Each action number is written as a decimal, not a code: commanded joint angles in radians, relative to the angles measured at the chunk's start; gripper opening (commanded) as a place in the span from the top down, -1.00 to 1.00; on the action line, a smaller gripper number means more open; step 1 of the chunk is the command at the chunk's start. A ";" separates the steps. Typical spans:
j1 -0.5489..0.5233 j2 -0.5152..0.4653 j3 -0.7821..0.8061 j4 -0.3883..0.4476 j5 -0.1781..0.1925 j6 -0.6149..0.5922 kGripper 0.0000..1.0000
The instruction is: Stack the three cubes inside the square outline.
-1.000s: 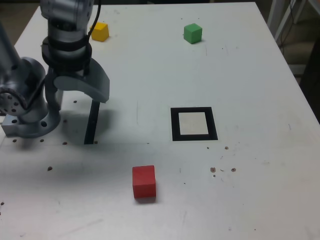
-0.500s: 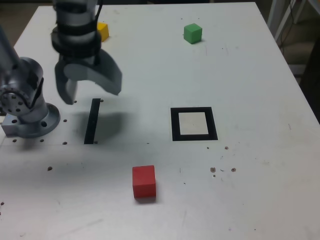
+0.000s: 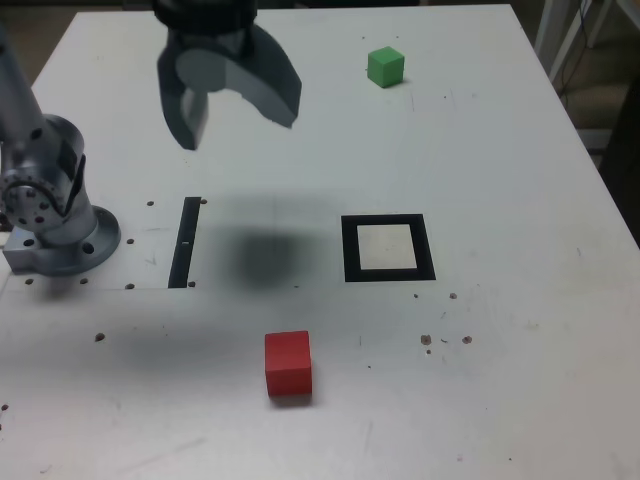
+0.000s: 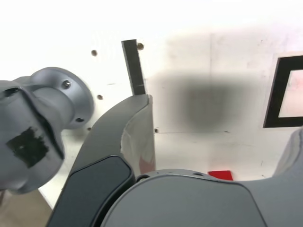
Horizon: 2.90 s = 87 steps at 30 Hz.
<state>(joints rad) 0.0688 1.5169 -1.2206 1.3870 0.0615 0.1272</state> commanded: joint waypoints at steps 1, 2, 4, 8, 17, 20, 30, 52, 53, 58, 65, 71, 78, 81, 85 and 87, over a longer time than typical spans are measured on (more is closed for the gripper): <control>-0.021 -0.001 0.001 0.011 -0.001 -0.024 -1.00; -0.036 -0.004 0.004 0.015 -0.002 -0.040 -1.00; -0.075 -0.014 0.008 0.024 -0.006 -0.081 -1.00; -0.178 -0.034 0.001 0.041 -0.024 -0.183 -0.98; -0.431 -0.016 -0.023 0.025 -0.055 -0.481 -0.91; -0.495 0.022 -0.044 0.013 -0.065 -0.552 -0.92; -0.701 0.244 -0.233 0.007 -0.090 -0.758 -0.99; -0.744 0.365 -0.128 -0.212 -0.178 -0.812 -0.99; -0.744 0.368 -0.117 -0.227 -0.177 -0.811 -0.99; -0.735 0.375 -0.053 -0.303 -0.178 -0.812 -0.95; -0.719 0.379 -0.040 -0.336 -0.180 -0.812 -0.76; -0.718 0.401 -0.056 -0.336 -0.187 -0.811 -0.64; -0.718 0.431 -0.076 -0.329 -0.184 -0.811 -0.50; -0.717 0.444 -0.084 -0.329 -0.175 -0.811 -0.48; -0.710 0.459 -0.090 -0.332 -0.166 -0.807 -0.48; -0.703 0.463 -0.091 -0.334 -0.165 -0.800 -0.48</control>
<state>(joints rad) -0.6391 1.9752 -1.3093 1.0551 -0.1044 -0.6775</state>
